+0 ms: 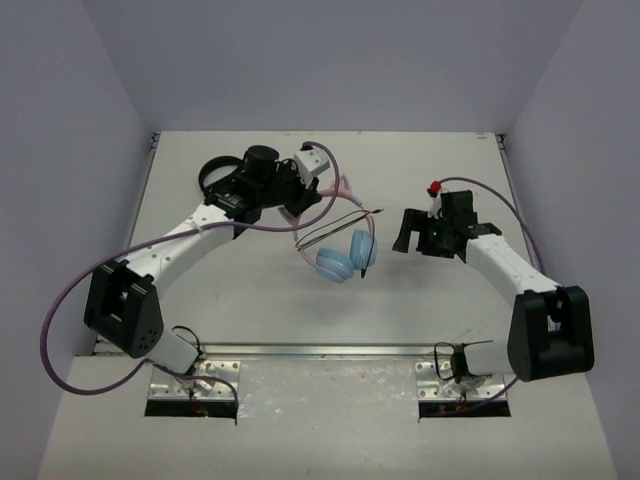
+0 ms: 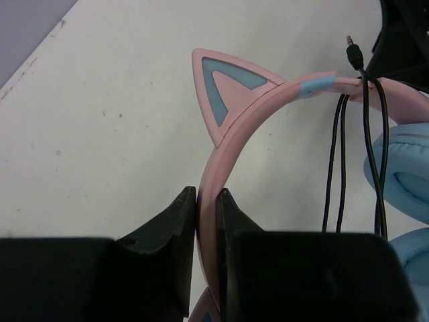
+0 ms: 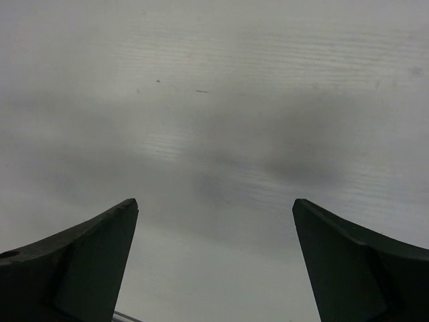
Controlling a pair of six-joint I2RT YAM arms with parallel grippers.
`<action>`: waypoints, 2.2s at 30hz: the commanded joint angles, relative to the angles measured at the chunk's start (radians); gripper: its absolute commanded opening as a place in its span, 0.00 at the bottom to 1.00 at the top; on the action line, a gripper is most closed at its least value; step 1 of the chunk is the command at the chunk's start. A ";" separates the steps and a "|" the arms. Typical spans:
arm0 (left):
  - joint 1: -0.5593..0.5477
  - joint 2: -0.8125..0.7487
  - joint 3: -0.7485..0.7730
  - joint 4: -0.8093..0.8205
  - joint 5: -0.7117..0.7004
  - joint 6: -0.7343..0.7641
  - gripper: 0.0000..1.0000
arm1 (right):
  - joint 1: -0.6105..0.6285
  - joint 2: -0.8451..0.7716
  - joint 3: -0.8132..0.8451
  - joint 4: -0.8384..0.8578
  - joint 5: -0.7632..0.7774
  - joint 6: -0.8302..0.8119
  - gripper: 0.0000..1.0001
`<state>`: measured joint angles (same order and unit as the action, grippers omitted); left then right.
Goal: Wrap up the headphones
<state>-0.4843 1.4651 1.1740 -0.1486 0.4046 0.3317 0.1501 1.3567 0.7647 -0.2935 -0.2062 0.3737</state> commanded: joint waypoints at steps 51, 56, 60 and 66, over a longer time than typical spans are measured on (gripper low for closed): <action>1.052 0.199 -0.249 0.067 0.379 0.303 0.00 | -0.083 -0.594 -0.355 0.166 -0.438 0.194 0.99; 1.049 0.271 -0.244 0.078 0.379 0.293 0.01 | -0.072 -0.544 -0.340 0.175 -0.449 0.180 0.99; 1.046 0.278 -0.252 0.115 0.369 0.257 0.08 | -0.070 -0.533 -0.332 0.152 -0.386 0.171 0.99; 1.003 0.290 -0.280 0.207 0.260 0.164 0.74 | -0.072 -0.507 -0.329 0.145 -0.377 0.163 0.99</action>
<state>0.5472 1.7527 0.8993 -0.0502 0.6788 0.5636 0.0746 0.8528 0.4164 -0.1673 -0.6033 0.5495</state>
